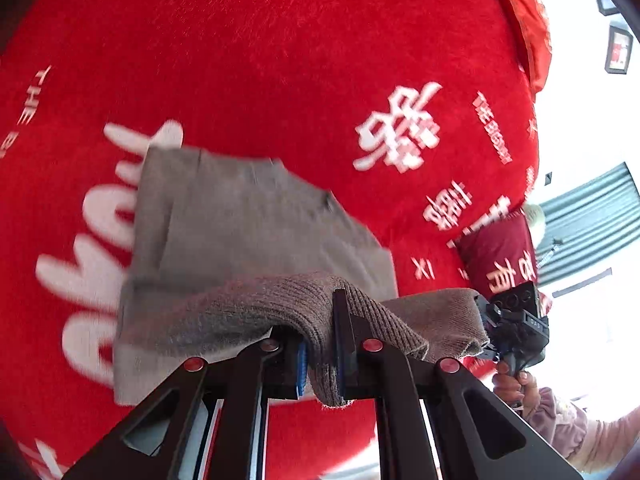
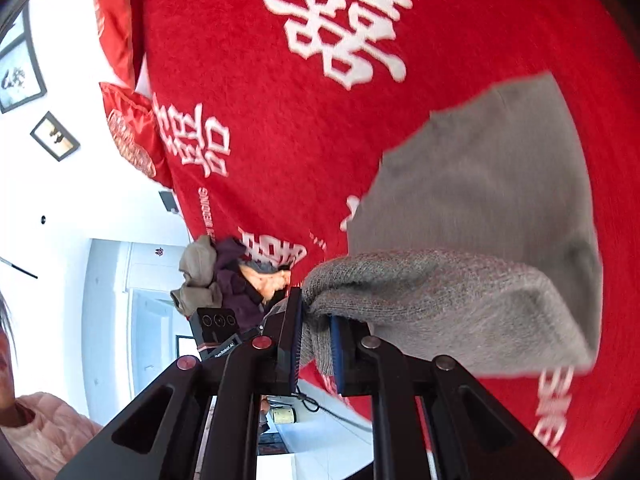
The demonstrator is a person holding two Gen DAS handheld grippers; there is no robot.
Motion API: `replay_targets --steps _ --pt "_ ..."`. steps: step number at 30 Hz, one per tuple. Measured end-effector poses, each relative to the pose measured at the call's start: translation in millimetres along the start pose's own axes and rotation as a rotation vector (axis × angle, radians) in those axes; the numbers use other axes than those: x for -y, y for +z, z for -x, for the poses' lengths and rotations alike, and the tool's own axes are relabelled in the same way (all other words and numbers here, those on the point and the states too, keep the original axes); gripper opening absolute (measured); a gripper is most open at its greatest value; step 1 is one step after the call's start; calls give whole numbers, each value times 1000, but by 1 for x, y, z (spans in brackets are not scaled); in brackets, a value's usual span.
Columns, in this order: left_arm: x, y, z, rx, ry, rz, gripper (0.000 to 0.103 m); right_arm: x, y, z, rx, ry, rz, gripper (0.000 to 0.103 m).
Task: Fold small clothes
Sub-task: 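Lift the hem with both tools and fold it over toward the collar, then open both tools and release the folded hem onto the sweater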
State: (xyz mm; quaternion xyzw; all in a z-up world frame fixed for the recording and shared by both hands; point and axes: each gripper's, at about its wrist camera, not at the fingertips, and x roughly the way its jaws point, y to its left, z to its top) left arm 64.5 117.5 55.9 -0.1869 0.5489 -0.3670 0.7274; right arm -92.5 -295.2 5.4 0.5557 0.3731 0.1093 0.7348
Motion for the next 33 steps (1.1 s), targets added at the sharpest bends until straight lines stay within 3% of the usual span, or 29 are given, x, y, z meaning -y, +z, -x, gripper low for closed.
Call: replay_targets --steps 6,12,15,17,19,23,26,28,33 --pt "-36 43 -77 -35 108 63 11 57 63 -26 -26 -56 -107 13" --pt "-64 52 -122 -90 238 72 11 116 98 -51 -63 -143 -203 14" --pt "-71 56 -128 -103 274 104 17 127 107 -59 -83 -186 -227 18" --pt "-68 61 -129 -106 300 103 21 122 111 -61 -103 -237 -215 27" --pt "-63 65 -127 -111 319 93 21 102 116 -61 -121 -287 -127 51" --pt "-48 71 -114 -104 356 49 21 54 119 -54 -138 -442 120 52" --pt "-40 71 -106 -105 389 13 21 27 112 -56 -173 -648 346 52" --pt "-37 67 -101 -120 407 -25 21 20 104 -67 -222 -769 488 52" --pt "-32 45 -93 -205 437 -147 21 30 89 -99 -348 -908 696 52"
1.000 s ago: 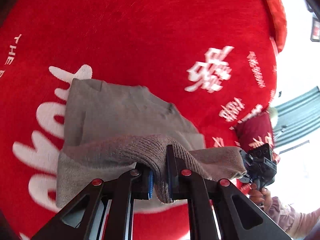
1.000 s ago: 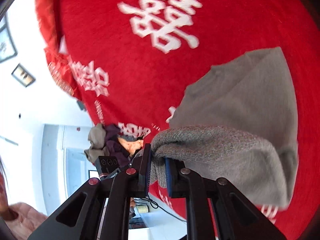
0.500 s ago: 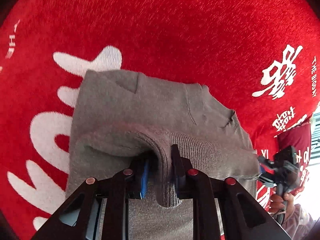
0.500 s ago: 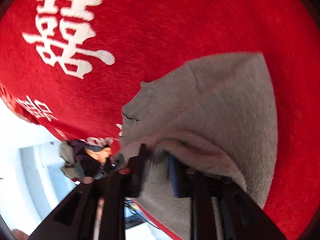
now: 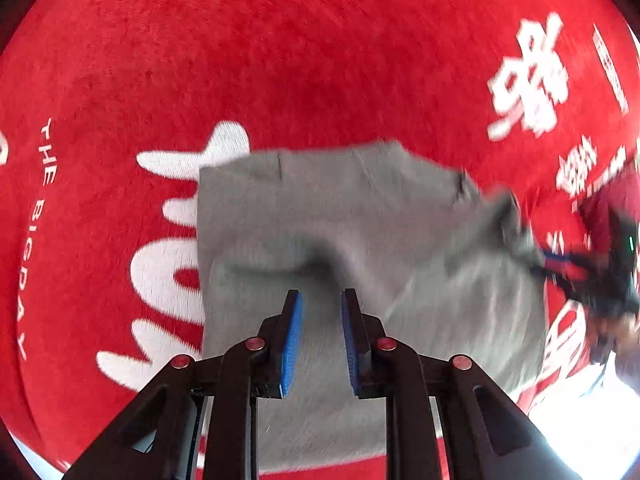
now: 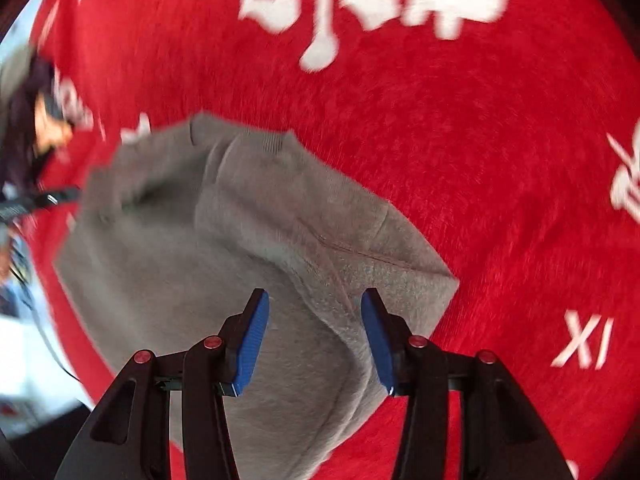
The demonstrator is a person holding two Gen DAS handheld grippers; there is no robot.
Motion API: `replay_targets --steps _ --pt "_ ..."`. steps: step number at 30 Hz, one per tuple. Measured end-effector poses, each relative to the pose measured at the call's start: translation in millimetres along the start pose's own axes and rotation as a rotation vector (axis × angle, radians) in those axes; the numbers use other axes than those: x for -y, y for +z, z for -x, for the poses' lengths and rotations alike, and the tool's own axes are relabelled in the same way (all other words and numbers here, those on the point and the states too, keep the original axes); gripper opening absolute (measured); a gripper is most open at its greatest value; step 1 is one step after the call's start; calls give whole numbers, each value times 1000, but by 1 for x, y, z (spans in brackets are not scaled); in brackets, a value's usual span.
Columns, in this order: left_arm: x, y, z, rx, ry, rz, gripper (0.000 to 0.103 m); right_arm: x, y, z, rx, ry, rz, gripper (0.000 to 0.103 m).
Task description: Fold small clothes
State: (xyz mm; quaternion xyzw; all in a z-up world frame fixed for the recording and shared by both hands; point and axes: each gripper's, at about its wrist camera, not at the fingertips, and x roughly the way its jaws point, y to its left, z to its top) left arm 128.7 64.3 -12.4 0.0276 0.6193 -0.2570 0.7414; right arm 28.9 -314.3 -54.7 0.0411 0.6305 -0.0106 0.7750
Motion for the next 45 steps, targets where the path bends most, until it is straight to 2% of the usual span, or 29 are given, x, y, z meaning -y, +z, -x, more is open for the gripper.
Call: replay_targets --steps 2,3,4,5,7,10,14,15,16,20,23,25,27,28,29,30,31,37,41,45 --pt "3 -11 -8 -50 21 -51 21 -3 4 -10 -14 -23 37 52" --pt "5 -15 -14 -74 29 -70 21 -2 7 -14 -21 -16 31 48" --pt "9 -17 -22 -95 43 -90 21 2 11 -18 -22 -7 9 39" --pt "13 -15 -31 -101 60 -104 21 7 15 -21 -18 2 -25 37" --pt "17 -6 -39 -76 60 -97 21 21 21 -25 -8 22 -118 37" --pt "15 19 -48 -31 50 -37 21 43 27 -29 -5 113 -258 37" --pt "5 56 -60 12 70 24 21 44 36 -28 4 136 -259 34" --pt "3 63 -63 20 82 36 21 44 37 -28 8 147 -268 18" --pt "-1 69 -67 26 94 49 21 47 39 -29 12 156 -291 7" --pt "-10 81 -67 53 120 115 21 69 32 -41 5 166 -411 7" --pt "-13 80 -53 64 175 114 21 88 21 -44 25 227 -532 9" --pt "-16 76 -43 58 196 100 21 94 17 -38 30 196 -561 26" --pt "-21 70 -31 43 205 94 22 96 13 -31 25 193 -548 33" --pt "-24 65 -24 34 216 93 40 97 10 -25 25 201 -534 36" --pt "-27 59 -17 29 230 95 83 96 7 -19 27 209 -522 39" --pt "-28 55 -11 37 246 98 96 93 8 -15 30 213 -513 44" --pt "-29 46 -1 58 264 97 99 93 3 -7 35 220 -506 46" --pt "-33 0 20 21 231 144 99 73 -29 20 22 302 -516 47" --pt "-29 -34 32 9 193 157 99 45 -51 30 7 405 -524 49" --pt "-21 -46 28 -9 156 143 99 2 -71 23 -54 506 -524 52"
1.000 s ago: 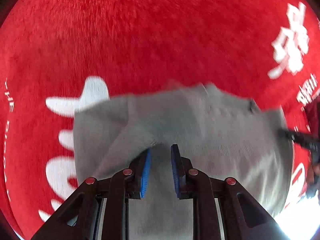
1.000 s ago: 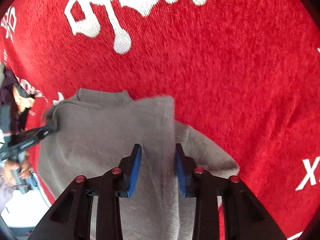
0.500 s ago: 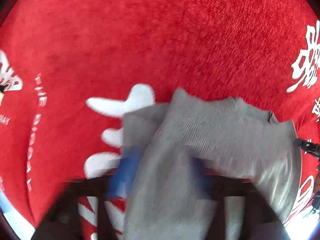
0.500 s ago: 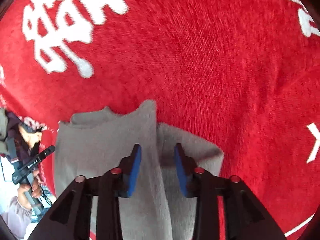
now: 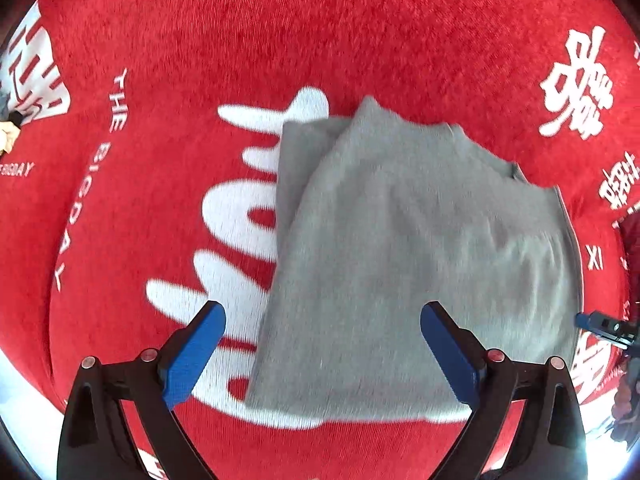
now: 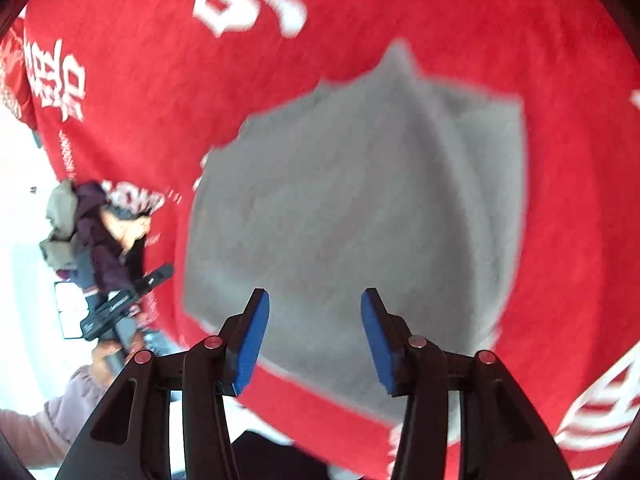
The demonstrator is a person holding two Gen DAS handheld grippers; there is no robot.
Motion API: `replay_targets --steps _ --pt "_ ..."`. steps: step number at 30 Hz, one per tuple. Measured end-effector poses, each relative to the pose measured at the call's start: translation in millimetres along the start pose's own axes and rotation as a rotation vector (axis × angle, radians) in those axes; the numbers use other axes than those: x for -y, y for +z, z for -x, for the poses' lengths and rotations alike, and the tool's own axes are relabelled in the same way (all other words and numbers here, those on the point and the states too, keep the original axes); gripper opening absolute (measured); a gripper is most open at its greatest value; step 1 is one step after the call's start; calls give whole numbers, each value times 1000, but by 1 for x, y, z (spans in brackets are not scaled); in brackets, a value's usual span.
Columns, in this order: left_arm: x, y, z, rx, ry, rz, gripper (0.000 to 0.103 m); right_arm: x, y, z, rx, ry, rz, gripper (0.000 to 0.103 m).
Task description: Fold small clothes
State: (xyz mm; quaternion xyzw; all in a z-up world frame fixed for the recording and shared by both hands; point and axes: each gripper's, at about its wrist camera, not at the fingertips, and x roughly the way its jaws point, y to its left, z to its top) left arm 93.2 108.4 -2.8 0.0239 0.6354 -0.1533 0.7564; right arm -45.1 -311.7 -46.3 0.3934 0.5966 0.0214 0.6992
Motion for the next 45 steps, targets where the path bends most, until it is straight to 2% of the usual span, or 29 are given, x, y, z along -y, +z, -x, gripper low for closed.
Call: replay_targets --steps 4,5,7,9,11,15,16,19,21,23,25,26,27,28,30,32,34,37,41,42,43,44,45 --pt "-6 -13 -3 -22 -69 -30 98 -24 -29 -48 -69 40 -13 52" --pt "-9 -15 -5 -29 -85 -40 95 -26 -36 -56 -81 46 -23 52" --pt "-15 -20 -10 -52 -119 -65 91 -28 -51 -69 -93 63 -53 52" --pt "-20 -23 -14 -64 -148 -76 91 -29 -63 -79 -87 54 -82 52" --pt "-24 -25 -18 -82 -200 -89 82 -21 -77 -80 -68 49 -132 52" --pt "-26 -29 -26 -124 -268 -140 80 -5 -99 -82 3 24 -260 52" --pt "-26 -30 -28 -134 -284 -155 73 2 -104 -78 30 22 -303 52" --pt "-27 -31 -32 -151 -322 -169 71 26 -117 -54 155 17 -420 52" --pt "-29 -30 -34 -156 -362 -163 54 40 -121 -42 236 32 -494 52" --pt "-31 -28 -38 -189 -409 -152 20 52 -122 -36 301 61 -562 52" --pt "-33 -27 -42 -216 -431 -148 6 61 -121 -33 353 100 -632 52" --pt "-34 -26 -41 -219 -441 -154 6 63 -121 -33 364 118 -656 51" --pt "-32 -26 -40 -217 -442 -162 6 65 -120 -33 370 126 -676 33" --pt "-32 -26 -36 -213 -435 -183 6 64 -117 -32 365 103 -674 8" --pt "-30 -28 -29 -204 -416 -231 6 56 -106 -20 349 48 -590 8" --pt "-31 -32 -25 -200 -390 -272 6 36 -94 -5 334 -15 -444 8" --pt "-38 -37 -28 -208 -361 -282 6 24 -88 2 316 -64 -365 8" --pt "-45 -46 -37 -211 -354 -257 6 31 -82 -8 255 -149 -326 8" --pt "-51 -51 -38 -174 -347 -222 7 44 -82 -31 196 -226 -305 9" --pt "-54 -51 -36 -166 -339 -214 7 45 -83 -31 196 -232 -304 12" --pt "-57 -51 -31 -151 -324 -200 7 43 -82 -30 191 -238 -308 21" --pt "-60 -51 -29 -146 -312 -193 12 41 -81 -29 180 -255 -310 29" --pt "-62 -52 -25 -138 -288 -189 18 37 -81 -28 166 -280 -308 44"
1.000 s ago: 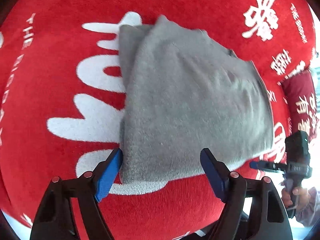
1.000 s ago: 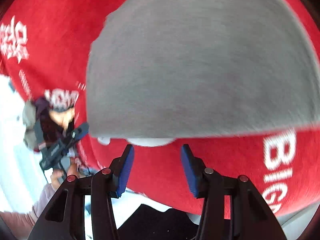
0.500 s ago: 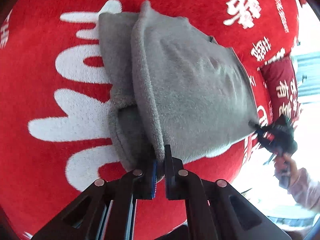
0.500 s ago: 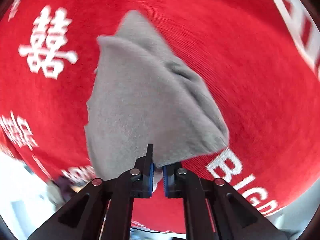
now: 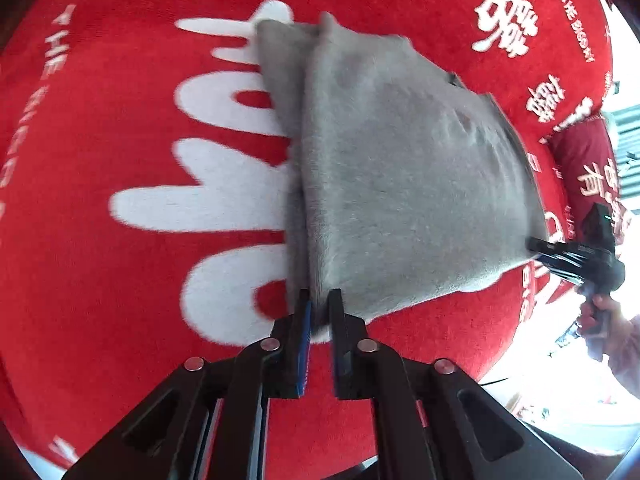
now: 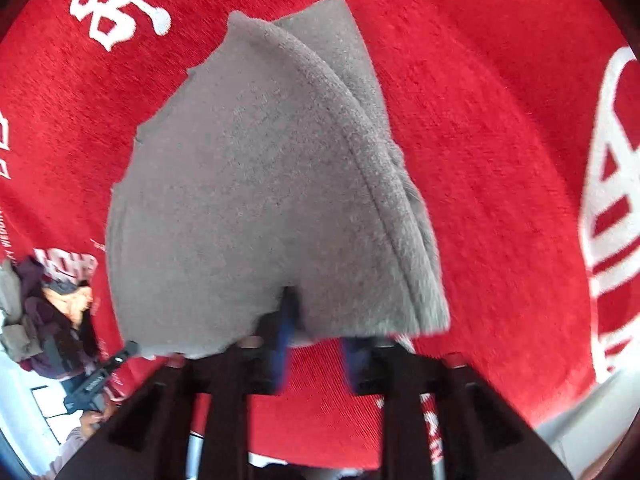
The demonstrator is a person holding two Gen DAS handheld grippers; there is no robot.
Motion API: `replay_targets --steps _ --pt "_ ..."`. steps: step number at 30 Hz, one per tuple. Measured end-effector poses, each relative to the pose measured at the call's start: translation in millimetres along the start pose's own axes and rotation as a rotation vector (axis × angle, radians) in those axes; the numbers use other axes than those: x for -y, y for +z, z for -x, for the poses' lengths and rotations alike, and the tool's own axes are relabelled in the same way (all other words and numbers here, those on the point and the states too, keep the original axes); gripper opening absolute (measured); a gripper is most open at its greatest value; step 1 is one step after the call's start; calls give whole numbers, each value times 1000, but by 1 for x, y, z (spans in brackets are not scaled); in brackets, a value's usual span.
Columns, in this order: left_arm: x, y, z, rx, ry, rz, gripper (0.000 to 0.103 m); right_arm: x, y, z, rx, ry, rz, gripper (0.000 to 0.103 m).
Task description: Fold small clothes
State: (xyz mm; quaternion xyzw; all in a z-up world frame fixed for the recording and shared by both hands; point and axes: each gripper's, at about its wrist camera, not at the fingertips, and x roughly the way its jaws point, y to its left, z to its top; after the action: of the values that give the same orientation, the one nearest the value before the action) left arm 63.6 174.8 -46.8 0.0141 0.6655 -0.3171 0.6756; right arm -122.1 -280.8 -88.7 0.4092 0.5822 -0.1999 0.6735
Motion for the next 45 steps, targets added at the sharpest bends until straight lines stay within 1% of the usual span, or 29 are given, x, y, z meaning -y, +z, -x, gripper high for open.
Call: replay_targets --steps 1,2,4,6,8,9,10,12,13,15,17,19,21,23,24,26,27,28,29,30,31,34,36,38,39,40,42,45 --pt "-1 -2 5 10 30 6 27 -4 -2 4 -10 -34 11 50" --pt "-3 -5 9 22 52 14 30 -7 -6 8 -18 -42 19 50" --pt "-6 -8 17 38 72 36 30 -17 -15 16 -33 -27 43 50" --pt "-10 -11 24 55 84 63 30 -38 -23 23 -38 -8 111 50" --pt "-10 -11 29 75 95 85 30 -66 -27 24 -36 13 202 47" --pt "-10 -10 29 83 97 96 30 -83 -27 20 -38 22 247 41" --pt "-8 -10 29 91 97 106 30 -102 -26 14 -49 32 300 27" --pt "-5 -7 28 112 109 129 53 -139 -21 -3 -79 59 397 11" --pt "-3 -6 29 137 118 144 62 -163 -17 -15 -86 71 455 11" --pt "2 -3 30 173 110 157 62 -192 -13 -30 -83 74 525 11" --pt "5 1 25 177 112 174 62 -224 -8 -49 -67 55 596 11" --pt "5 2 14 155 160 190 62 -251 -2 -69 -63 50 633 11" --pt "4 -1 6 137 190 199 62 -270 5 -87 -53 18 652 11" --pt "1 -6 2 130 212 205 62 -291 14 -108 -44 8 658 11" --pt "-1 -9 1 127 214 211 62 -299 16 -116 -39 12 659 11" --pt "-6 -15 0 125 192 237 63 -311 17 -131 -46 25 663 11" --pt "-8 -16 1 126 187 246 65 -316 15 -137 -54 23 671 11" --pt "-9 -17 1 128 184 255 65 -320 12 -150 -84 16 683 11" --pt "-10 -18 1 129 184 259 65 -323 8 -155 -88 9 692 11" --pt "-10 -17 2 130 185 260 65 -326 6 -156 -72 13 706 15" --pt "-9 -17 2 133 185 261 65 -331 2 -156 -82 21 729 15" --pt "-5 -17 5 143 177 263 65 -339 -10 -160 -167 68 773 15" --pt "-2 -16 7 148 169 261 65 -344 -20 -156 -167 58 814 15" --pt "1 -15 9 147 165 258 65 -337 -23 -147 -175 88 775 16" --pt "3 -15 10 147 163 253 65 -332 -22 -143 -178 99 748 24" --pt "4 -13 11 145 163 248 65 -325 -21 -137 -177 105 723 35" --pt "8 -9 11 141 164 233 65 -312 -20 -125 -164 101 695 45" --pt "13 -6 8 122 168 226 65 -286 -15 -108 -155 83 655 45"
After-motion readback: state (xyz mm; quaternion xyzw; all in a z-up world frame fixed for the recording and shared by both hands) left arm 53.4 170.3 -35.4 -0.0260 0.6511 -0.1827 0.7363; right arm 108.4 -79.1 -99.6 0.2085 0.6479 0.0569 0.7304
